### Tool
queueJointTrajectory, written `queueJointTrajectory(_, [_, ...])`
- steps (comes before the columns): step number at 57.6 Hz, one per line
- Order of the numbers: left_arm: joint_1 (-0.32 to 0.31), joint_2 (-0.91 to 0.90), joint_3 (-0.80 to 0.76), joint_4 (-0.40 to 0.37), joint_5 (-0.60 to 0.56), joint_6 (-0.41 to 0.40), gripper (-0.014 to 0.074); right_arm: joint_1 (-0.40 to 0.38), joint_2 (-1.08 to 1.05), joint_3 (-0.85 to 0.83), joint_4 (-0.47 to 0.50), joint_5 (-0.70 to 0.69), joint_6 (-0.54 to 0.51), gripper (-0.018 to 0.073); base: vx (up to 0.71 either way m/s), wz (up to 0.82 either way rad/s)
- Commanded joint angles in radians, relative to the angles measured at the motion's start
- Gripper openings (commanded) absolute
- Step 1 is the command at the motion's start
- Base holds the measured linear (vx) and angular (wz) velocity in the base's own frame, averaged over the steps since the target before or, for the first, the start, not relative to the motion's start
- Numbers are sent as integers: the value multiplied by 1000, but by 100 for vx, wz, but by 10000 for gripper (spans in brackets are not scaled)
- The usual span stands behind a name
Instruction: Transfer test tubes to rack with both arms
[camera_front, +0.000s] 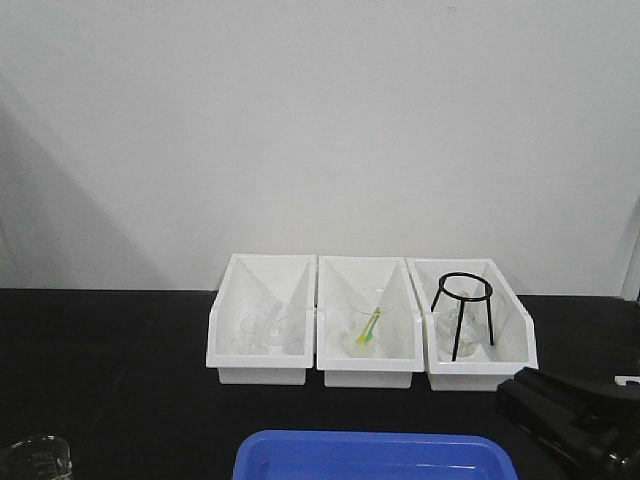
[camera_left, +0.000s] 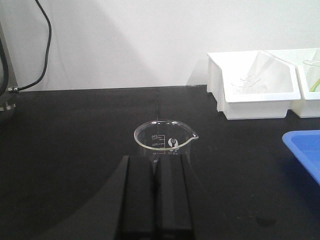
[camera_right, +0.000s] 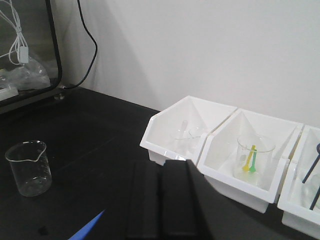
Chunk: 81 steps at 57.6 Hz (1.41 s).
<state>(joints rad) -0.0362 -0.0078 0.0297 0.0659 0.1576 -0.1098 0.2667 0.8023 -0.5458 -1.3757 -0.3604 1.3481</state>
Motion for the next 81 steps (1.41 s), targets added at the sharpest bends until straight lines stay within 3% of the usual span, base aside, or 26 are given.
queueJointTrajectory(1, [2, -19, 27, -7, -87, -7, -15, 0, 8, -29, 72, -5, -22, -7, 0, 0])
queueJointTrajectory(5, [2, -19, 27, -7, -87, -7, -15, 0, 25, -24, 203, 2, -130, -7, 0, 0])
queueJointTrajectory(7, [2, -19, 27, -7, -87, -7, -15, 0, 29, -17, 316, 9, -210, -7, 0, 0])
queueJointTrajectory(10, [2, -19, 27, -7, -87, -7, -15, 1, 36, 1, 508, 42, -390, -7, 0, 0])
queueJointTrajectory(16, [2, -19, 27, -7, -87, -7, -15, 1, 21, 50, 1003, 193, -828, -7, 0, 0])
queueJointTrajectory(18, [2, -19, 27, -7, -87, -7, -15, 1, -5, 62, 1115, 268, -950, -7, 0, 0])
queueJointTrajectory(22, [2, -19, 27, -7, -87, -7, -15, -1, -76, 98, 1230, 379, -1150, -7, 0, 0])
queueJointTrajectory(26, [2, -19, 27, -7, -87, -7, -15, -1, -163, 162, 1247, 394, -1257, -7, 0, 0])
queueJointTrajectory(29, [2, -19, 27, -7, -87, -7, -15, -10, -238, 220, 1247, 372, -1276, -7, 0, 0])
queueJointTrajectory(39, [2, -19, 27, -7, -87, -7, -15, -170, -479, 449, 1277, 298, -1180, -7, 0, 0])
queueJointTrajectory(49, [2, -19, 27, -7, -87, -7, -15, -305, -730, 591, 1274, 354, -1174, -7, 0, 0])
queueJointTrajectory(55, [2, -19, 27, -7, -87, -7, -15, -319, -828, 587, 1250, 482, -1174, -7, 0, 0])
queueJointTrajectory(81, [2, -20, 27, -7, -88, -7, -15, -312, -821, 587, 1216, 482, -1170, -7, 0, 0])
